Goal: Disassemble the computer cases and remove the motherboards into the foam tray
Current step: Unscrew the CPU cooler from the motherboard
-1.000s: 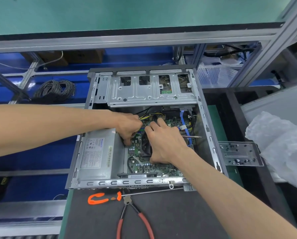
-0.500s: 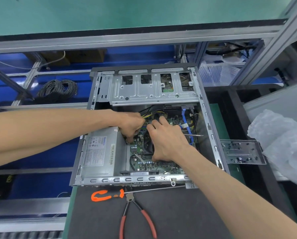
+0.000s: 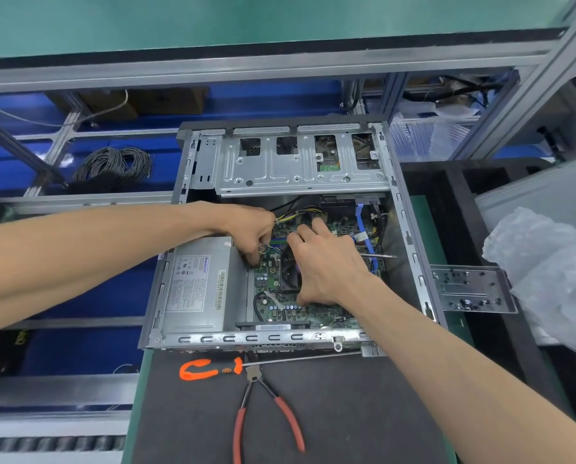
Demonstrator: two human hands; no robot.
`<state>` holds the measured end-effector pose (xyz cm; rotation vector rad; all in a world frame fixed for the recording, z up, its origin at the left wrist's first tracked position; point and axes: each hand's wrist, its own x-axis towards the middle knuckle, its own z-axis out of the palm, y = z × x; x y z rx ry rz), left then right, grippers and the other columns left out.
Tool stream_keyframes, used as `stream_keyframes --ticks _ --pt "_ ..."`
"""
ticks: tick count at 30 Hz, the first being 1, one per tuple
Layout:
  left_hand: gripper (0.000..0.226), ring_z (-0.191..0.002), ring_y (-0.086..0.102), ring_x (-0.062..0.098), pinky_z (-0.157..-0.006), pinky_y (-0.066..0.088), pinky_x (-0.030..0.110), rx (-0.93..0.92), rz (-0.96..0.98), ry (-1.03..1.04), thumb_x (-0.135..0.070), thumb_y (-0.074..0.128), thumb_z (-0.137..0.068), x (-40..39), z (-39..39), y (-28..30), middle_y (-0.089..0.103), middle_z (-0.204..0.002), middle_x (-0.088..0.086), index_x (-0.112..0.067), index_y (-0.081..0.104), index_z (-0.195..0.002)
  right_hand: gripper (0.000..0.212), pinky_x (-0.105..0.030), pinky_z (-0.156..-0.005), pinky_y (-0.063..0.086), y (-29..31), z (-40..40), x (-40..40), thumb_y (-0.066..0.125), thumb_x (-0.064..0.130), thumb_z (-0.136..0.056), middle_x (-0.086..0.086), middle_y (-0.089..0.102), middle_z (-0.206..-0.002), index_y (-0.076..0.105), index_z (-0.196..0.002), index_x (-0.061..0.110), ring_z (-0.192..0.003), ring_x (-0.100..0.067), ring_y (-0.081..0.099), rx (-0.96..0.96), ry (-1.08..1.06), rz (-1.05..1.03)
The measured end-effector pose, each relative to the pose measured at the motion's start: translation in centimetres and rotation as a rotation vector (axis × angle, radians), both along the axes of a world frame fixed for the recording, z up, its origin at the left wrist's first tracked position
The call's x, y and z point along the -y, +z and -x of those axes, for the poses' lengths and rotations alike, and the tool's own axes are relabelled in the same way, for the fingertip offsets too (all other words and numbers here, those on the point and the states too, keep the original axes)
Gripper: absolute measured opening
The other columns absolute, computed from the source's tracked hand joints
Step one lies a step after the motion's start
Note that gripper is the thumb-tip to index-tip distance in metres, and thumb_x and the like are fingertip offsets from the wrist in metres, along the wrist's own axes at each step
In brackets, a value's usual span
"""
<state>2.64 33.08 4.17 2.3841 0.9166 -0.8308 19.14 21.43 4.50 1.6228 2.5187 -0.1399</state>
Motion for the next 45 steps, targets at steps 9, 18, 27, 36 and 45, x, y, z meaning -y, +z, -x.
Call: stream_keyframes --ticks 9,18,27,36,45 --pt "0.052 -0.039 0.025 0.013 -0.043 0.02 0.025 0.058 0.041 0.06 -0.01 0.079 -0.07 0.1 0.5 -0.2 0.027 -0.034 -0.008 -0.017 0.035 -0.043 0.095 -0.037 -0.058 0.033 0.0 0.0 0.2 0.086 0.062 -0.049 0.001 0.053 -0.123 0.049 -0.123 0.016 -0.122 -0.023 0.038 0.012 0.001 0.006" --pt "0.049 -0.043 0.026 0.015 -0.043 0.022 0.022 0.17 0.166 0.23 -0.007 0.078 -0.073 -0.1 0.9 0.2 0.031 -0.042 -0.002 -0.015 0.038 -0.045 0.095 -0.037 -0.058 0.032 -0.2 -0.2 0.1 0.087 0.061 -0.049 0.001 0.053 -0.124 0.049 -0.124 0.016 -0.122 -0.023 0.038 -0.001 -0.002 0.005" --pt "0.021 -0.046 0.042 0.005 -0.046 0.034 0.014 0.24 0.082 0.289 -0.029 0.074 -0.086 0.8 2.7 1.2 0.061 -0.056 0.0 -0.017 0.073 -0.068 0.096 -0.037 -0.06 0.035 0.3 -0.2 0.1 0.086 0.063 -0.051 0.003 0.054 -0.124 0.049 -0.126 0.017 -0.123 -0.023 0.038 -0.012 -0.006 0.032" --pt "0.027 -0.06 0.043 0.01 -0.065 0.034 0.031 0.244 0.145 0.527 -0.033 0.062 -0.096 2.0 3.1 3.8 0.049 -0.057 -0.016 -0.021 0.064 -0.072 0.088 -0.029 -0.048 0.026 1.0 -0.7 0.5 0.081 0.062 -0.047 0.009 0.054 -0.105 0.05 -0.118 0.021 -0.107 -0.019 0.041 -0.119 -0.037 -0.024" --pt "0.059 -0.115 0.055 0.011 -0.095 0.047 0.032 0.5 0.352 0.595 0.0 0.071 -0.08 5.0 3.0 9.2 0.056 -0.124 -0.007 -0.033 0.048 -0.123 0.094 -0.03 -0.057 0.034 4.3 -1.3 0.6 0.075 0.064 -0.045 0.016 0.057 -0.115 0.044 -0.127 0.031 -0.104 -0.014 0.043 -0.398 -0.191 -0.051"
